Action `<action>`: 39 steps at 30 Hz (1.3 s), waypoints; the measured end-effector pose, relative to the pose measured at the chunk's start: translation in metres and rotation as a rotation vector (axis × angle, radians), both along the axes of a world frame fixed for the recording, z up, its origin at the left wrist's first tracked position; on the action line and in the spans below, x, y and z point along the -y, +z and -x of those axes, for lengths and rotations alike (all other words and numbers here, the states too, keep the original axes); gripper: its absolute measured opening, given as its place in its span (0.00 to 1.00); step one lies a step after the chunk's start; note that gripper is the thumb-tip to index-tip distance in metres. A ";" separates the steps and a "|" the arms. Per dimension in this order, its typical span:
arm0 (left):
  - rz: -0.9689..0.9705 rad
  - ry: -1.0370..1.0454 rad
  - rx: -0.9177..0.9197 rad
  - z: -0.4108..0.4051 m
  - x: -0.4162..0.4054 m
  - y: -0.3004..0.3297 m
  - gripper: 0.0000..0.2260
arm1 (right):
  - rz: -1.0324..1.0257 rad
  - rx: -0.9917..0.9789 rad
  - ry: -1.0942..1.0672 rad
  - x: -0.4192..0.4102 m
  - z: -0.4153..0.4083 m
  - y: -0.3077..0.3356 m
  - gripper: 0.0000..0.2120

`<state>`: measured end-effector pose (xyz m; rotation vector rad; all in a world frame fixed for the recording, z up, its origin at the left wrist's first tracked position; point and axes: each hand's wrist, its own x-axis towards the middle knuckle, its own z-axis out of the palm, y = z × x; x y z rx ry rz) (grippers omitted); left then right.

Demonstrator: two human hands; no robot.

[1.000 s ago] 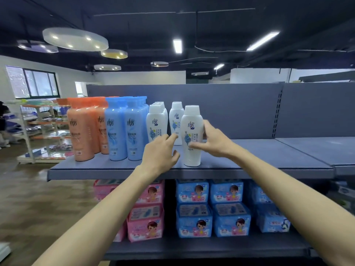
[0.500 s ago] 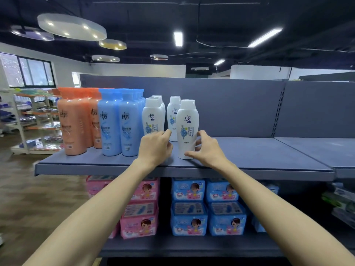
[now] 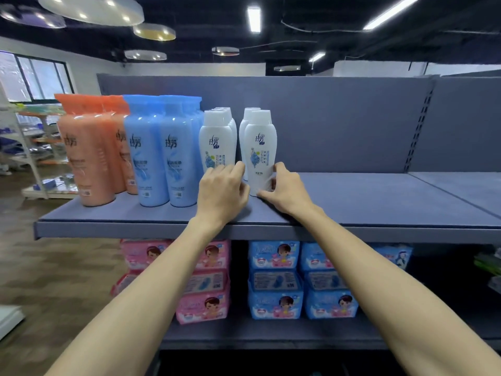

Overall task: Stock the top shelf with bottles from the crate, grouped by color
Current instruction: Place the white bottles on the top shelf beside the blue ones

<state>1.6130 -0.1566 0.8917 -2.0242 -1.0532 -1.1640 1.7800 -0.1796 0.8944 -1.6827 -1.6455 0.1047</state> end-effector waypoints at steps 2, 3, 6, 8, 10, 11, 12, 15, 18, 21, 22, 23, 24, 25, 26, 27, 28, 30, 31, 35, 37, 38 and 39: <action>-0.015 -0.002 0.005 0.001 -0.001 -0.001 0.05 | 0.008 0.005 -0.013 -0.009 0.002 -0.001 0.25; -0.019 -0.003 0.007 0.001 -0.001 -0.001 0.05 | 0.009 0.009 -0.020 -0.014 0.002 -0.001 0.24; -0.021 -0.002 0.006 0.001 0.000 -0.001 0.05 | 0.015 0.037 -0.040 -0.024 0.003 -0.001 0.24; -0.022 0.006 0.006 0.000 0.000 -0.001 0.05 | 0.022 0.056 -0.055 -0.029 0.003 -0.002 0.24; -0.022 0.012 0.006 0.000 0.000 -0.002 0.04 | 0.036 0.079 -0.067 -0.033 0.004 -0.002 0.24; -0.019 0.012 0.008 0.000 0.000 -0.002 0.04 | 0.047 0.098 -0.074 -0.036 0.005 -0.002 0.23; -0.016 0.013 0.008 0.000 0.000 -0.003 0.04 | 0.055 0.118 -0.083 -0.038 0.005 -0.002 0.23; -0.006 0.018 0.002 0.000 0.000 -0.003 0.03 | 0.046 0.166 -0.102 -0.043 0.006 -0.002 0.23; -0.006 0.027 0.000 0.000 -0.001 -0.003 0.04 | 0.035 0.200 -0.120 -0.045 0.005 -0.003 0.24; -0.007 0.033 -0.010 -0.001 -0.001 -0.003 0.04 | 0.022 0.225 -0.126 -0.045 0.006 -0.001 0.24; -0.006 0.029 -0.013 -0.001 -0.001 -0.003 0.04 | 0.020 0.235 -0.133 -0.045 0.007 0.000 0.24; -0.002 0.026 -0.014 -0.001 -0.001 -0.003 0.03 | 0.022 0.243 -0.135 -0.044 0.008 0.001 0.24; 0.001 0.030 -0.014 -0.001 -0.001 -0.004 0.03 | 0.021 0.251 -0.136 -0.044 0.009 0.001 0.24; 0.001 0.038 -0.014 -0.001 -0.001 -0.005 0.03 | 0.018 0.261 -0.138 -0.044 0.010 0.002 0.24; -0.001 0.044 -0.014 -0.001 -0.002 -0.005 0.03 | 0.015 0.272 -0.140 -0.043 0.010 0.002 0.24; -0.002 0.046 -0.015 -0.001 -0.002 -0.004 0.04 | 0.012 0.284 -0.143 -0.042 0.010 0.003 0.23; -0.005 0.045 -0.016 -0.001 -0.002 -0.004 0.04 | 0.008 0.294 -0.147 -0.042 0.010 0.002 0.23; -0.009 0.043 -0.015 -0.001 -0.001 -0.003 0.05 | -0.003 0.311 -0.158 -0.040 0.010 0.002 0.23; -0.011 0.041 -0.011 0.000 0.000 -0.003 0.05 | -0.009 0.315 -0.165 -0.039 0.011 0.001 0.23; -0.011 0.026 -0.004 0.000 0.001 -0.003 0.05 | -0.032 0.297 -0.182 -0.037 0.012 0.001 0.23; -0.009 0.025 -0.004 0.000 0.001 -0.003 0.05 | -0.037 0.277 -0.181 -0.037 0.012 0.000 0.23; -0.012 0.025 -0.004 0.001 0.001 -0.003 0.04 | -0.046 0.263 -0.179 -0.036 0.012 0.001 0.24; -0.013 0.023 -0.006 0.001 0.001 -0.002 0.04 | -0.063 0.243 -0.177 -0.035 0.013 0.001 0.24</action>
